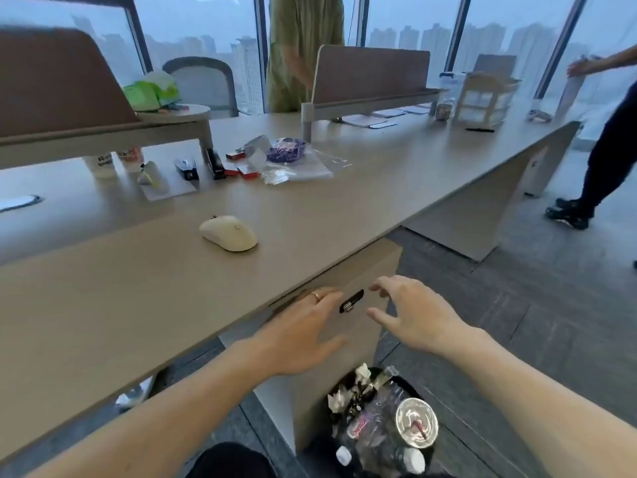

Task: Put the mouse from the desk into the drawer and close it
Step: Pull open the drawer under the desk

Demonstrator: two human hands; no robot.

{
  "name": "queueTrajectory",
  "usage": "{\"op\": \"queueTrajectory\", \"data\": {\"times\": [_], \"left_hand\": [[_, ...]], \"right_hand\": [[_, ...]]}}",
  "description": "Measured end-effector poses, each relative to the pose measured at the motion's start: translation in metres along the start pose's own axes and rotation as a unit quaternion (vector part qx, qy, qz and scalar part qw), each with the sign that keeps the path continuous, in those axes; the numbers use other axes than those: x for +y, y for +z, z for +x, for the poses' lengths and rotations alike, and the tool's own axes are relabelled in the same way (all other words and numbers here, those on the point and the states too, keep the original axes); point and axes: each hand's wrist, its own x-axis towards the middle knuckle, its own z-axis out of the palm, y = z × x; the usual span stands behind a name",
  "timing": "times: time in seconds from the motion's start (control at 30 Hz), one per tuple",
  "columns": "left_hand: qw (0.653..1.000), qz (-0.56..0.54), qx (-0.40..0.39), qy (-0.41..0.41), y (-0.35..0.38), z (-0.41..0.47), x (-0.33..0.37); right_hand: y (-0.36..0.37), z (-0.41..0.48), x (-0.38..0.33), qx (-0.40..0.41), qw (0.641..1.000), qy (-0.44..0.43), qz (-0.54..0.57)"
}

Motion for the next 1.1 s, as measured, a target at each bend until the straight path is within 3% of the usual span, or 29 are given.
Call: {"op": "queueTrajectory", "data": {"times": [0.1, 0.17, 0.2, 0.27, 0.33, 0.53, 0.6, 0.67, 0.73, 1.0, 1.1], "left_hand": [[0.999, 0.016, 0.035, -0.036, 0.024, 0.012, -0.027], [0.996, 0.037, 0.053, -0.056, 0.036, 0.015, -0.036], [0.996, 0.032, 0.065, -0.06, 0.04, 0.016, -0.035], [0.993, 0.023, 0.092, -0.071, 0.042, 0.018, -0.033], [0.992, 0.015, 0.105, -0.075, 0.042, 0.018, -0.034], [0.99, 0.004, 0.113, -0.08, 0.046, 0.02, -0.035], [0.991, 0.001, 0.109, -0.079, 0.046, 0.021, -0.035], [0.991, -0.008, 0.105, -0.081, 0.046, 0.021, -0.037], [0.992, -0.014, 0.096, -0.086, 0.044, 0.022, -0.038], [0.992, -0.042, 0.072, -0.094, 0.04, 0.023, -0.042], [0.993, -0.035, 0.068, -0.093, 0.041, 0.021, -0.039]], "right_hand": [[0.037, 0.029, 0.007, -0.001, 0.987, 0.105, 0.121], [0.063, 0.047, 0.008, -0.031, 0.96, 0.184, 0.207], [0.075, 0.055, 0.009, -0.044, 0.933, 0.231, 0.273], [0.095, 0.067, 0.01, -0.061, 0.838, 0.316, 0.44], [0.109, 0.073, 0.006, -0.065, 0.755, 0.346, 0.553], [0.112, 0.08, -0.009, -0.009, 0.616, 0.346, 0.707], [0.113, 0.078, -0.007, -0.014, 0.627, 0.338, 0.702], [0.116, 0.075, -0.003, -0.018, 0.677, 0.321, 0.662], [0.117, 0.073, -0.003, -0.008, 0.7, 0.311, 0.643], [0.109, 0.031, 0.003, 0.034, 0.693, 0.324, 0.643], [0.109, -0.005, 0.027, 0.033, 0.707, 0.332, 0.624]]}}
